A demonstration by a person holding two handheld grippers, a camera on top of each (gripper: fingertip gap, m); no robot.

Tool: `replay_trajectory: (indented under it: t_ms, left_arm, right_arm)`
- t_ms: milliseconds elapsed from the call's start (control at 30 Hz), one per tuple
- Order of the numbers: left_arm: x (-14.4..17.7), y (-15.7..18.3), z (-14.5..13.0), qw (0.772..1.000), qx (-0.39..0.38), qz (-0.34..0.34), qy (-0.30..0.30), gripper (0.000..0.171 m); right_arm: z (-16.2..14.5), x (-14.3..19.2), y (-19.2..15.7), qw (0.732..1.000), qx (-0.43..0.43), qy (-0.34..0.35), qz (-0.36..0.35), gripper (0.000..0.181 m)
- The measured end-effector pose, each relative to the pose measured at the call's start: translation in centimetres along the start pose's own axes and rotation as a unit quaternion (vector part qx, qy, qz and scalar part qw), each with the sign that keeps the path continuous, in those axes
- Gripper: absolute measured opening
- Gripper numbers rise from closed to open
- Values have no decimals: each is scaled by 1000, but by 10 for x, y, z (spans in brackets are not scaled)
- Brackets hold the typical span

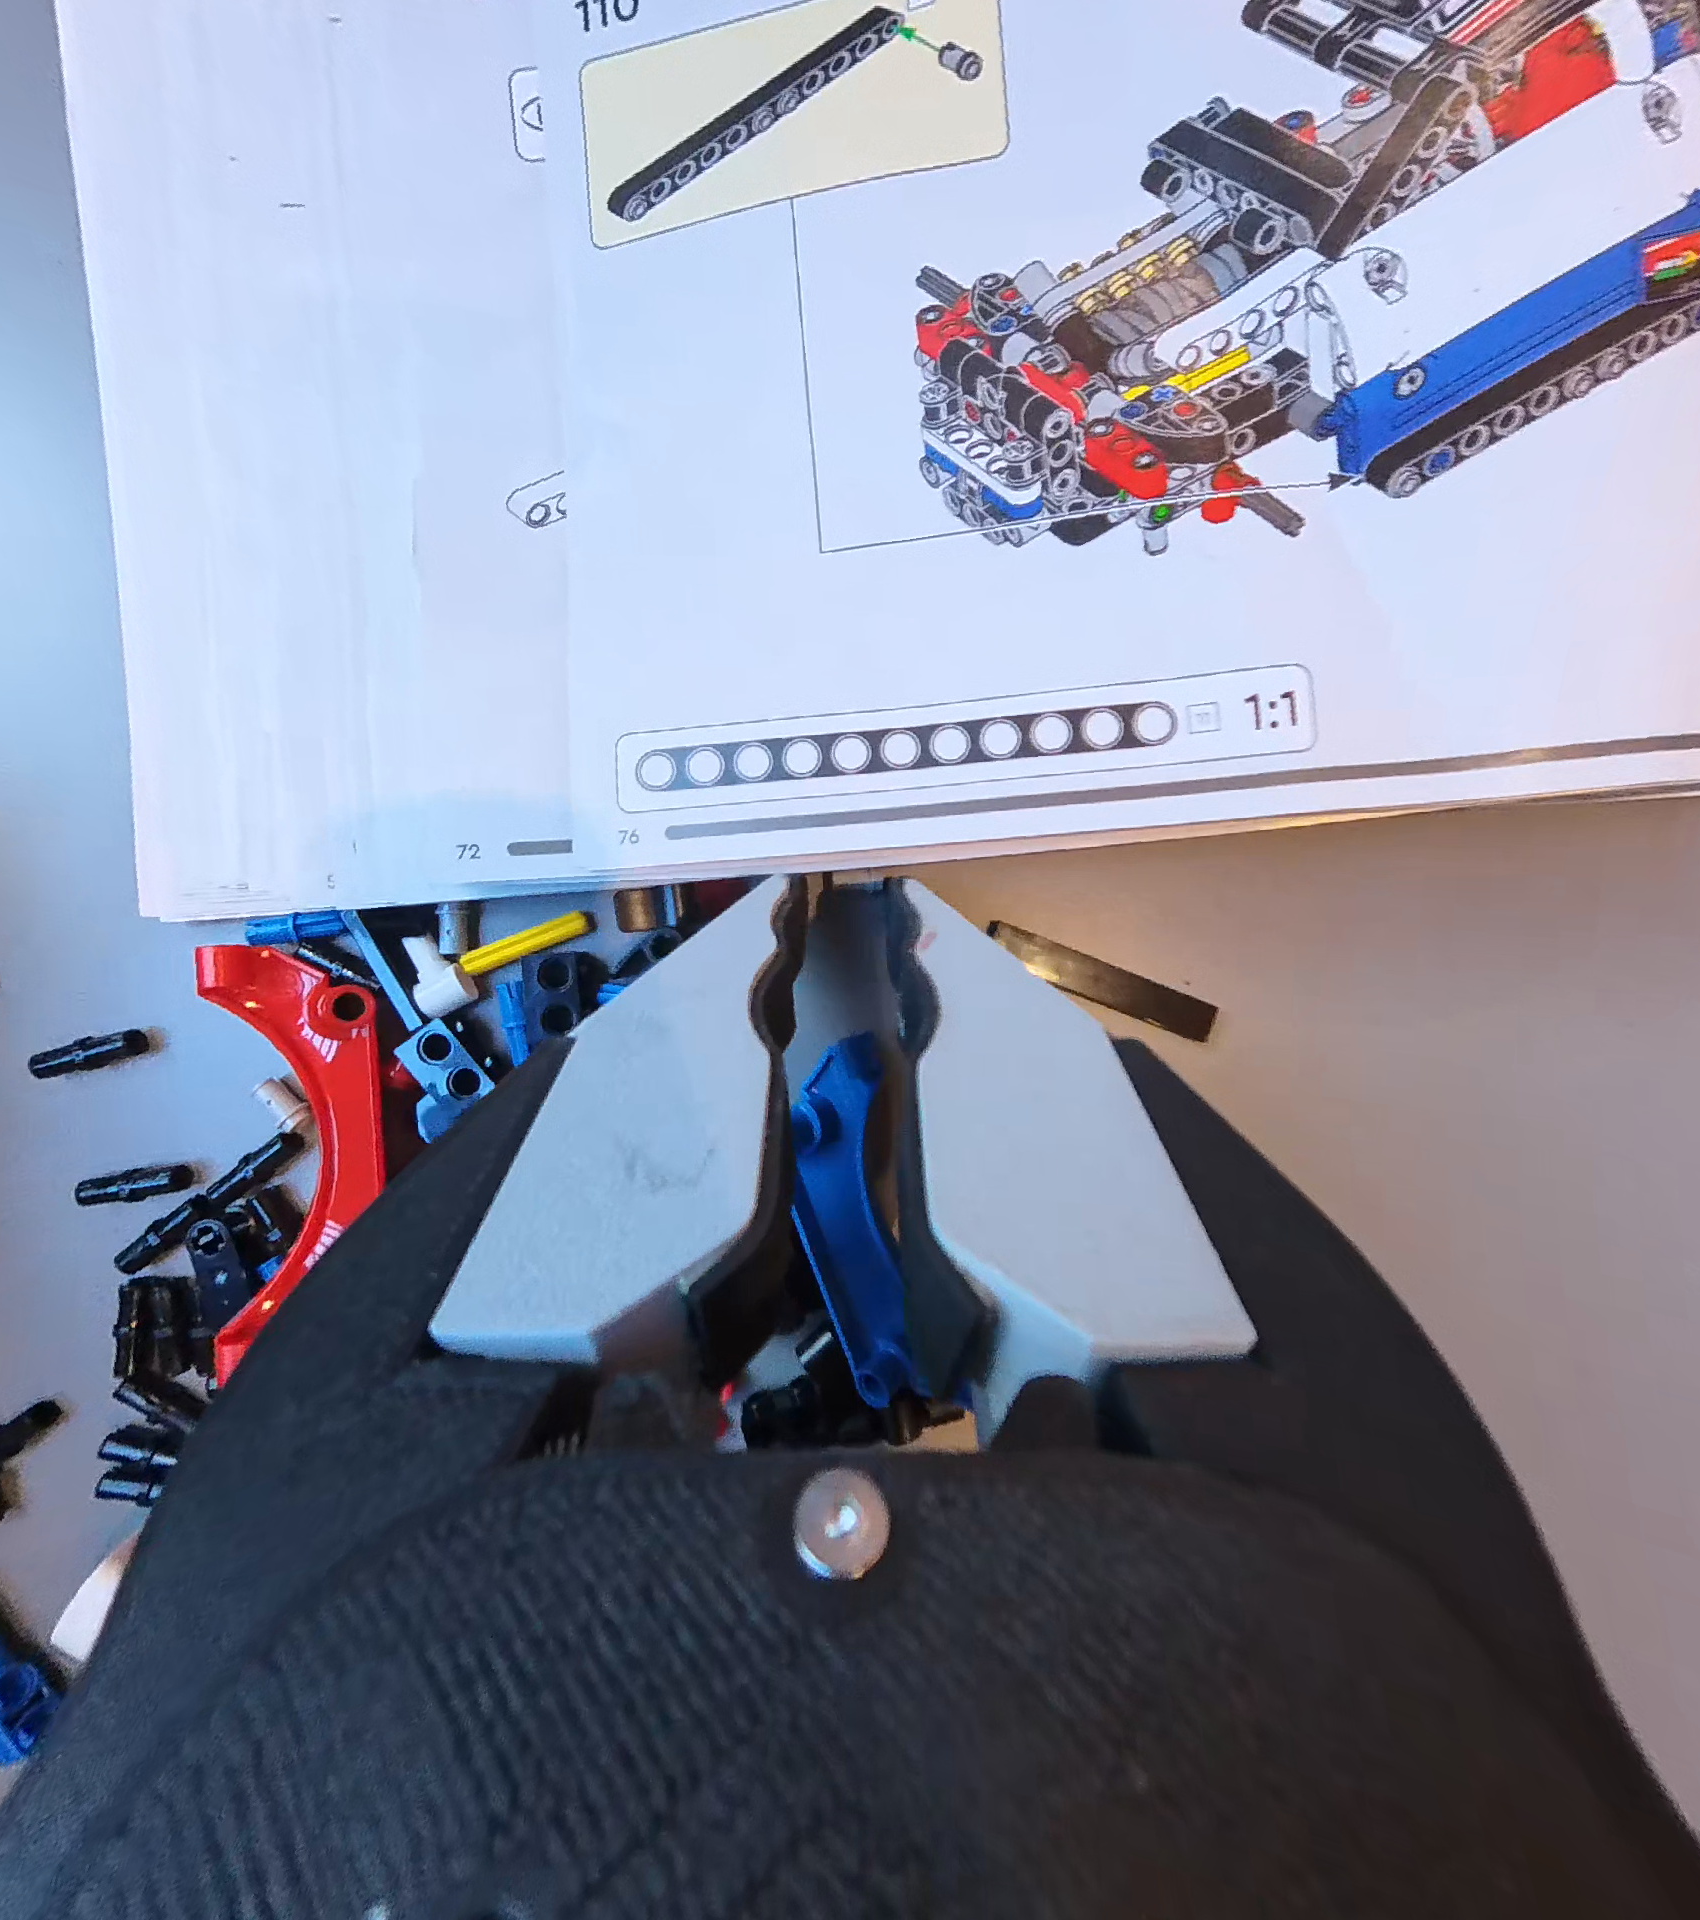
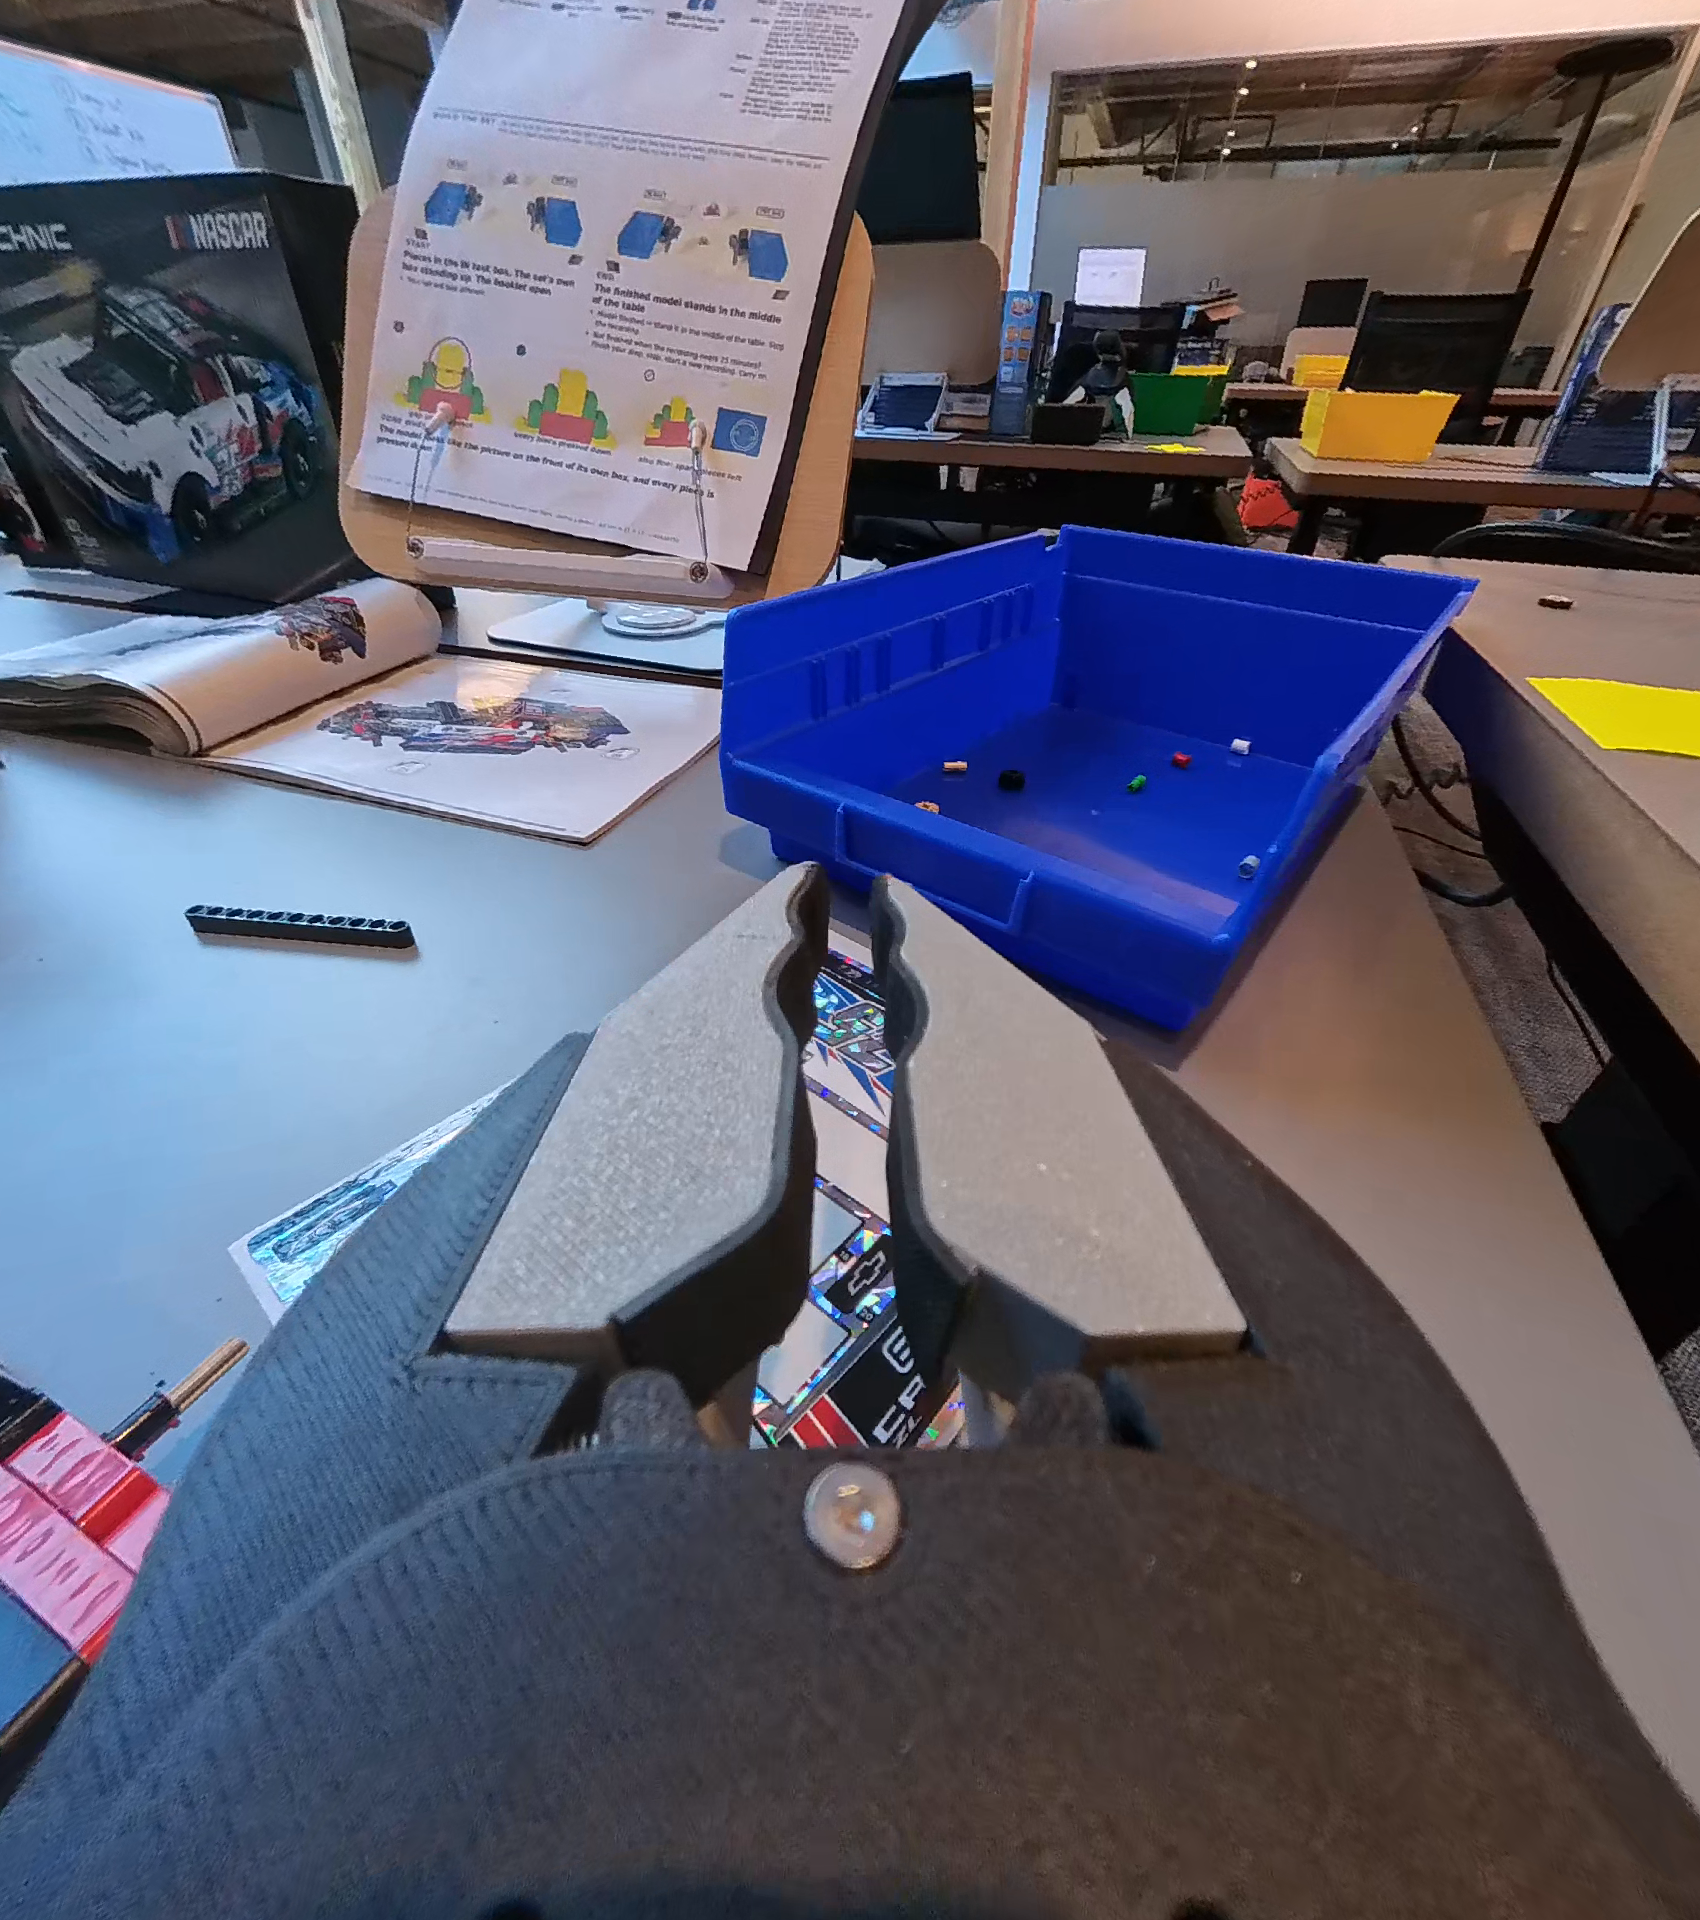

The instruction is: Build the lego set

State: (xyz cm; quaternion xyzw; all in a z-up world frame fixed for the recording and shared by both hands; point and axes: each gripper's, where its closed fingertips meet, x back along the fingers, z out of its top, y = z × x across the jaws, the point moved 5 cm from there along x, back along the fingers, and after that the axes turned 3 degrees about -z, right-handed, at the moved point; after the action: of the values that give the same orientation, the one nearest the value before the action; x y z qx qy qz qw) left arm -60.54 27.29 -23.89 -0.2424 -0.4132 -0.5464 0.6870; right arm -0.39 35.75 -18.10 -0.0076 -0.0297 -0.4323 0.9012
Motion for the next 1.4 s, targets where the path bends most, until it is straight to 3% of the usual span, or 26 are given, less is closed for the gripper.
replay_trajectory:
  t_ms: [633, 800, 900, 967, 1033, 1133, 1200, 1400]
  left_arm:
    - [10, 5, -6, 999, -29, -13, -21, 6]
    - [32, 34, -8, 995, -73, -61, -15, 6]
    - [51, 95, -19, 969, -157, -190, -11, 6]
    - [62, 144, -37, 929, -243, -280, -14, 6]
    - [63, 183, -61, 887, -330, -323, -31, 6]
    - [47, 212, -93, 845, -428, -314, -70, 6]
    - [34, 216, -103, 840, -456, -280, -88, 6]
    - [35, 214, -103, 834, -479, -263, -75, 13]
  right_arm:
    - [0, 1, 1, 1000, -13, 3, 6, 5]
    - [0, 1, 1, 1000, -13, 3, 6, 5]
    - [0, 1, 2, 1000, -13, 2, 6, 5]
    - [0, 1, 1, 1000, -13, 2, 6, 5]
    - [0, 1, 1, 1000, -12, 2, 6, 5]
    - [0, 1, 1, 1000, -12, 3, 5, 5]
    - [1, 1, 1, 1000, -12, 6, 5, 5]
    - [1, 2, 2, 1000, -19, 9, 8, 5]
